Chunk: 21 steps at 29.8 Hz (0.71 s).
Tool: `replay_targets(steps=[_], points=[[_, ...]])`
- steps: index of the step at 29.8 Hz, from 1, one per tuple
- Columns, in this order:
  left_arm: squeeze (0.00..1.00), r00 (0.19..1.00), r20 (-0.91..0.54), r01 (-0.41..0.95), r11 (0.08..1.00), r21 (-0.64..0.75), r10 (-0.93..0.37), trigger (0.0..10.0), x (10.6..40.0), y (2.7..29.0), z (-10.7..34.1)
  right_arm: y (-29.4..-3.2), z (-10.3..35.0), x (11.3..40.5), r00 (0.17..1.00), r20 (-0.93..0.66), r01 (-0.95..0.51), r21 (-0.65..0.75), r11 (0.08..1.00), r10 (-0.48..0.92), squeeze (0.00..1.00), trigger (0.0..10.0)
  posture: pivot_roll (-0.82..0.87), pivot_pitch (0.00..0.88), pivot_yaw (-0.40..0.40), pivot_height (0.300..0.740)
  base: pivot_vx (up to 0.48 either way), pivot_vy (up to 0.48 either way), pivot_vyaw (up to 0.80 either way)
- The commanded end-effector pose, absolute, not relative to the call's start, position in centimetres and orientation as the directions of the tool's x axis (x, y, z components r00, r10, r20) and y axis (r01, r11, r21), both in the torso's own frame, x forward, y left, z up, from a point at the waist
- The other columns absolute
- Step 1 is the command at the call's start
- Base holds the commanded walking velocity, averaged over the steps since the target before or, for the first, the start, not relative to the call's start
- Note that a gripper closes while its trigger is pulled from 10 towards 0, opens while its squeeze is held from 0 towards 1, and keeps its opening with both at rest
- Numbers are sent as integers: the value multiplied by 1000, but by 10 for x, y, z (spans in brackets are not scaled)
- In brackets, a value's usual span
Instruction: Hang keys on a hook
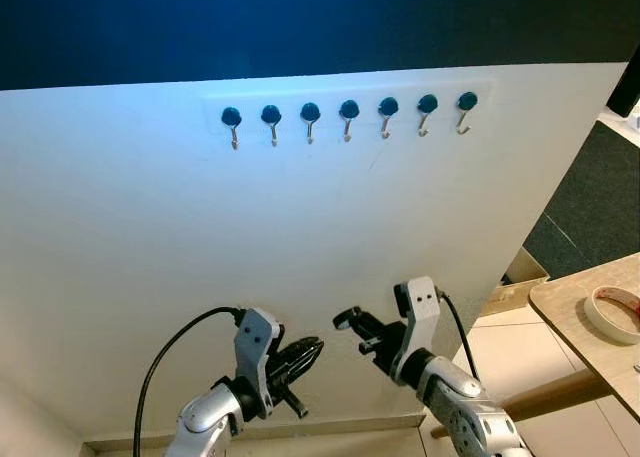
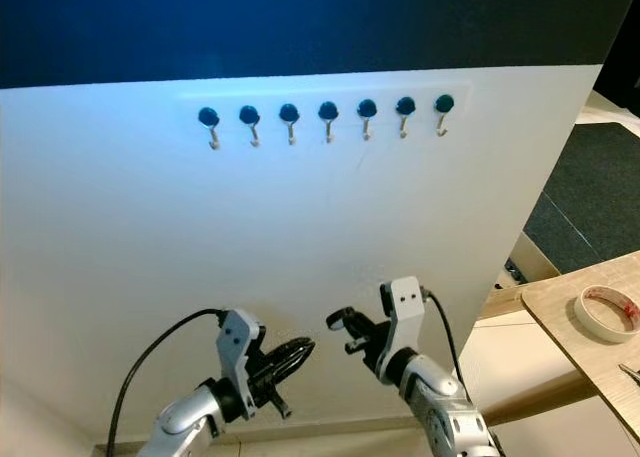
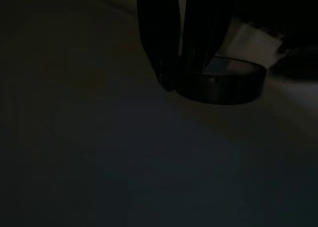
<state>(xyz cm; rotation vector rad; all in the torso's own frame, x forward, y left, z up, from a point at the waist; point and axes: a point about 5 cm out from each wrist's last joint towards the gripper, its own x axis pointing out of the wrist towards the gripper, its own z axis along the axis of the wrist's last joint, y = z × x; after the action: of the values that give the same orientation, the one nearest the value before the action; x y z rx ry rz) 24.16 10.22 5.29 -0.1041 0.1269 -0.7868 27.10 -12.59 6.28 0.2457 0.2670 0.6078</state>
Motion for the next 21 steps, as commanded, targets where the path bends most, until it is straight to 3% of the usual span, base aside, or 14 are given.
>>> replay_targets(steps=[1, 8, 9, 10, 16, 21], points=[[1000, 723, -78, 677, 727, -113, -686, 10000, 244, 107, 53, -128, 64, 269, 791, -152, -532, 307, 789, 592, 0, 10000, 16, 56, 9, 740, 0, 0, 0], [1000, 722, -85, 680, 727, -94, -686, 10000, 243, 107, 54, -131, 63, 270, 795, -149, -527, 309, 792, 588, 0, 10000, 16, 56, 6, 740, 0, 0, 0], [686, 716, -86, 686, 721, -98, -693, 10000, 243, 106, 54, -130, 63, 270, 794, -151, -529, 305, 792, 588, 0, 10000, 15, 56, 6, 740, 0, 0, 0], [0, 701, -86, 700, 706, -107, -708, 10000, 241, 103, 54, -130, 63, 270, 796, -148, -528, 304, 793, 587, 0, 10000, 15, 55, 6, 740, 0, 0, 0], [0, 632, -91, 762, 638, -112, -770, 10000, 233, 92, 56, -127, 64, 271, 796, -129, -532, 314, 786, 591, 0, 10000, 16, 56, 5, 740, 0, 0, 0], [0, 626, -93, 769, 633, -92, -774, 10000, 233, 88, 57, -124, 65, 271, 792, -122, -538, 323, 779, 598, 0, 10000, 17, 55, 2, 740, 0, 0, 0]])
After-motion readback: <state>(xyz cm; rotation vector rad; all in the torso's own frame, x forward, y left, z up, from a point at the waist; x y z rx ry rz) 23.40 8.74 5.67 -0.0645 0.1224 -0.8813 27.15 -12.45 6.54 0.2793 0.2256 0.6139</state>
